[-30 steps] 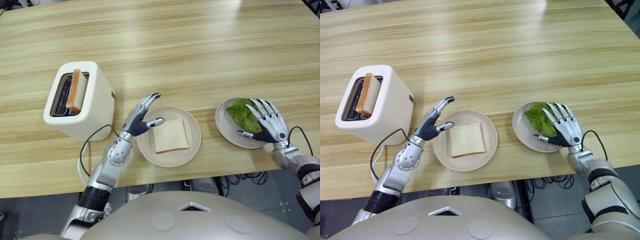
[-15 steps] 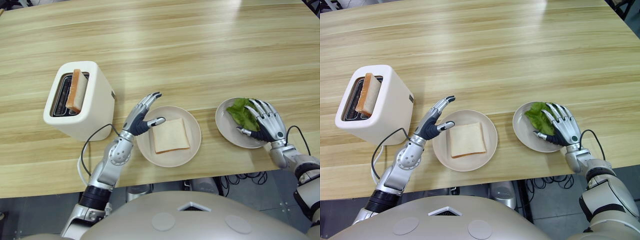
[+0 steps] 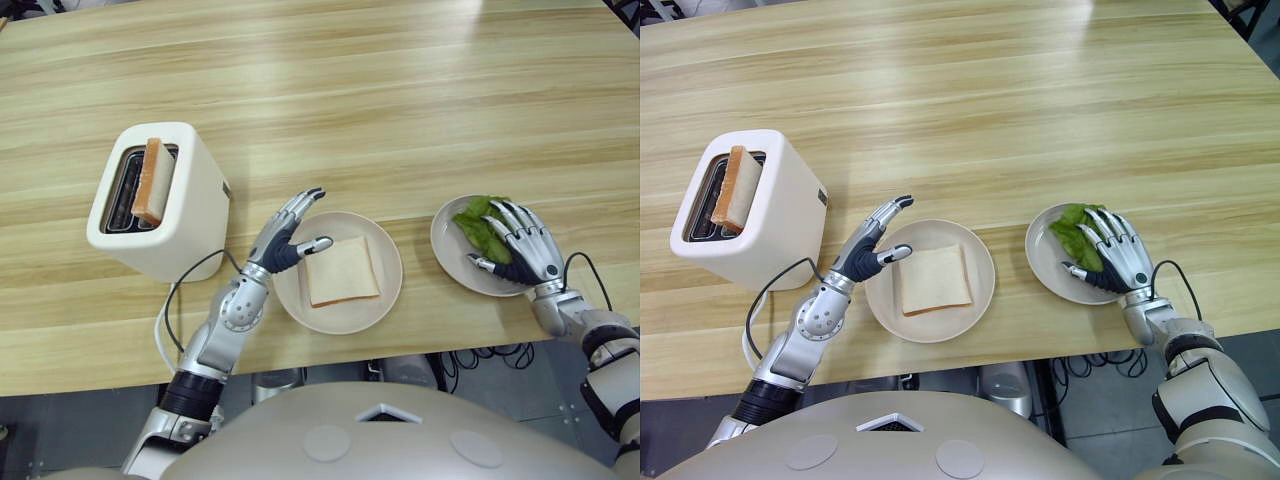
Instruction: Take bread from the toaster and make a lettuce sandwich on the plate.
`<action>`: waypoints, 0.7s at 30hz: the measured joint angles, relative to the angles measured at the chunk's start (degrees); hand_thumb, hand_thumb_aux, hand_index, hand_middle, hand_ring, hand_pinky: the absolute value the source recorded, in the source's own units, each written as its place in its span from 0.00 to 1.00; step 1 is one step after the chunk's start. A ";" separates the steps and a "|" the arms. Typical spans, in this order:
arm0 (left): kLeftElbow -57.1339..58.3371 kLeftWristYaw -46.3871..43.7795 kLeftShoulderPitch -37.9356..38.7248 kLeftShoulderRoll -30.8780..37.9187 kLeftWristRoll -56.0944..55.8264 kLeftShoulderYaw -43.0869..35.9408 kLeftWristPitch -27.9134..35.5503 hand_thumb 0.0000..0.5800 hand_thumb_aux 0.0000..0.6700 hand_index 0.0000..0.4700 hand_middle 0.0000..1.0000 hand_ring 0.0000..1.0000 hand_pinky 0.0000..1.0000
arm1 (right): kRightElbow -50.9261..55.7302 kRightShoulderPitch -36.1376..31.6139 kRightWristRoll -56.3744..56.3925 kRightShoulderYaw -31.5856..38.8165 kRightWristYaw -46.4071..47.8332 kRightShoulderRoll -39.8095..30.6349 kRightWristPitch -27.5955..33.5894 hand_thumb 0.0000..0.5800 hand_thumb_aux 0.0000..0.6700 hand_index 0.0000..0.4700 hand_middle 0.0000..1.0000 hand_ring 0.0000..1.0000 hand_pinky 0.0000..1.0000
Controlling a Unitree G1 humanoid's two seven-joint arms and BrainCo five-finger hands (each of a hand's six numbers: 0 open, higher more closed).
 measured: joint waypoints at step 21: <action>0.96 -0.09 -0.09 -0.74 -0.42 -0.68 -0.09 0.00 0.00 0.00 0.00 0.00 0.00 | -0.39 -0.40 0.68 0.20 -1.32 0.24 -0.03 1.00 1.00 0.98 0.00 0.00 0.00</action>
